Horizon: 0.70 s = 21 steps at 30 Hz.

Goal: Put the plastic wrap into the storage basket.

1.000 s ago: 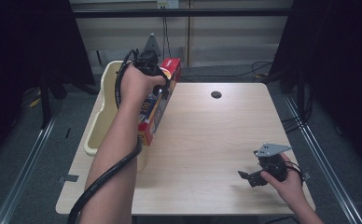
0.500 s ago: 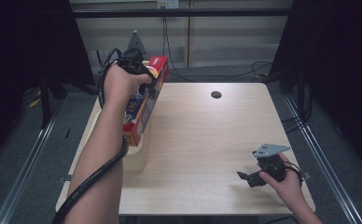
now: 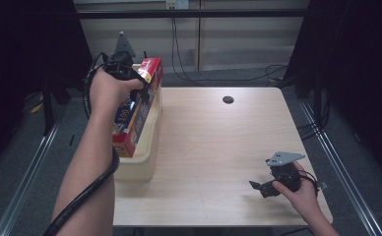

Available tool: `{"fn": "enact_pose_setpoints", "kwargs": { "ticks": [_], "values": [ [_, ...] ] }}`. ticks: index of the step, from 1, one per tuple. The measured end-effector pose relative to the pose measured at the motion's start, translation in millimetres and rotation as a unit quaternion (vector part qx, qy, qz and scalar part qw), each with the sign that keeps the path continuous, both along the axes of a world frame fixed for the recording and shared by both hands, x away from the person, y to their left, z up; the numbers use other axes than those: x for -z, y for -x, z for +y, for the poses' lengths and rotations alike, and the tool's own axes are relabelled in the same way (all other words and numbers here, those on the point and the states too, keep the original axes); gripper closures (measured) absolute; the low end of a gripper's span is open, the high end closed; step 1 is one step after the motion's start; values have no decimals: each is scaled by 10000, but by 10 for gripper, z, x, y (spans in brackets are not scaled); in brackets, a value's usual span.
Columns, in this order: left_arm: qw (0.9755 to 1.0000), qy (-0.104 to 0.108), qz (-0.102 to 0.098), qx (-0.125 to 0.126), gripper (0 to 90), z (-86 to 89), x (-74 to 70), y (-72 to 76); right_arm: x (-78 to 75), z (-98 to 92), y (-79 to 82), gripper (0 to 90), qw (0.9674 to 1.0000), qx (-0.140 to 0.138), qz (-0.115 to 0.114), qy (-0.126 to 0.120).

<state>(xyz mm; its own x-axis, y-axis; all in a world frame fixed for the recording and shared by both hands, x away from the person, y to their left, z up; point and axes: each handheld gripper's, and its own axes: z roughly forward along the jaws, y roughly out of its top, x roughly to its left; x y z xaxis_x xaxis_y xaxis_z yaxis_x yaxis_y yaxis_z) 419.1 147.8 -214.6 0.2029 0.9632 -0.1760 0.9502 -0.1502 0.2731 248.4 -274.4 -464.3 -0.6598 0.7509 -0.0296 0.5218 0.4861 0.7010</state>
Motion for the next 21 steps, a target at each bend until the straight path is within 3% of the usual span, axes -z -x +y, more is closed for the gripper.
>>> {"fn": "enact_pose_setpoints", "kwargs": {
  "ticks": [7,11,20,21],
  "values": [
    [9999,-56,-33,-142,413,144,-3,59,-4,17,2,23,10000,17,8,7],
    [9999,-58,-16,-130,413,202,44,64,-7,30,1,22,10000,-13,-13,2],
    [9992,-71,79,-386,412,269,183,74,-8,22,1,22,10000,36,8,16],
    [9995,-105,74,-304,412,287,195,70,-6,23,1,22,10000,31,10,21]
  ]
}}
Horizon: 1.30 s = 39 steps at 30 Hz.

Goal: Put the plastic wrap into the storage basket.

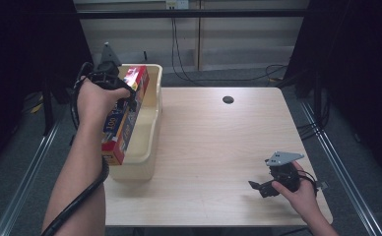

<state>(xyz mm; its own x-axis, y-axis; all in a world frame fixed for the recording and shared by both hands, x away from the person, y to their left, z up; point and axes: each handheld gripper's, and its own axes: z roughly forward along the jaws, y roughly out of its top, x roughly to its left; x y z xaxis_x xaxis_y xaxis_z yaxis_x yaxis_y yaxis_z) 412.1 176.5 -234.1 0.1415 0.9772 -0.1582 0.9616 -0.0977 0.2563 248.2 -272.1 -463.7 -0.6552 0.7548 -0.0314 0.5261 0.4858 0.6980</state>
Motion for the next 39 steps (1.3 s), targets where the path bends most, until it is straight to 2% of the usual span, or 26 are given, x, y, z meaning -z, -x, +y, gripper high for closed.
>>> {"fn": "enact_pose_setpoints", "kwargs": {
  "ticks": [8,9,16,39],
  "values": [
    [9999,41,74,-112,412,-4,105,2,-5,3,3,22,10000,-20,-22,-2],
    [9999,20,85,-53,412,7,118,-3,-6,3,4,22,10000,-17,-21,1],
    [9998,-13,162,-141,412,13,194,-7,-1,5,2,22,10000,-48,-36,-6],
    [9993,-58,345,-113,411,11,477,-58,8,9,14,22,10000,-79,40,8]
  ]
}}
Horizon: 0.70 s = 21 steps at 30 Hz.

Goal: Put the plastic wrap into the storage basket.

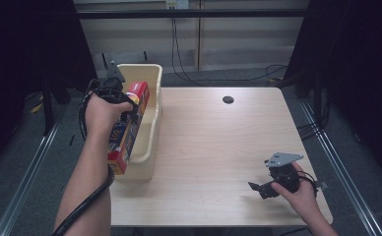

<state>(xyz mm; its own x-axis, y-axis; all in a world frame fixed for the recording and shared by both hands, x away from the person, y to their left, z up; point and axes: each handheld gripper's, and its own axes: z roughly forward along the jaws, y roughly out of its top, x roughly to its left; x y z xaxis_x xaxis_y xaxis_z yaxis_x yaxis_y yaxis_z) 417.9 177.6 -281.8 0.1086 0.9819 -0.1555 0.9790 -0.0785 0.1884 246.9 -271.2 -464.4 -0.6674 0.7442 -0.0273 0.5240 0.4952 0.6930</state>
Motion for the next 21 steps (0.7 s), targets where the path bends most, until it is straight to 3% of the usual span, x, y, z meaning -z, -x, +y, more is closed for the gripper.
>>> {"fn": "enact_pose_setpoints", "kwargs": {
  "ticks": [21],
  "values": [
    [9996,17,278,-94,408,-73,244,-105,32,10,-12,22,10000,-19,43,43]
  ]
}}
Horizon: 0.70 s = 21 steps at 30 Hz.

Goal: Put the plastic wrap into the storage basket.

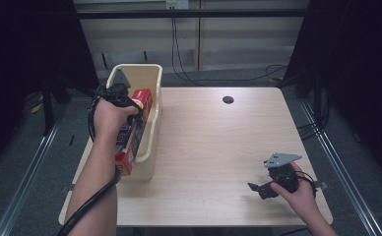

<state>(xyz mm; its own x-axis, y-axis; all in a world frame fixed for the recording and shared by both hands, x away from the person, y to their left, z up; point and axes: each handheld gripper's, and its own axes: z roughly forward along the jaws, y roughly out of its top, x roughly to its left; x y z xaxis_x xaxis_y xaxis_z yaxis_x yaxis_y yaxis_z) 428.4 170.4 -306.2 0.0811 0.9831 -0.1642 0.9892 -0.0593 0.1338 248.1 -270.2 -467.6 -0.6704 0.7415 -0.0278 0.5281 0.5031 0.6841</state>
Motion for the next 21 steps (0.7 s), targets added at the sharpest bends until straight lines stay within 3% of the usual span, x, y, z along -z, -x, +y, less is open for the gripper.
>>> {"fn": "enact_pose_setpoints", "kwargs": {
  "ticks": [21],
  "values": [
    [9992,33,363,-181,403,-40,195,-127,19,-7,-2,23,10000,0,30,2]
  ]
}}
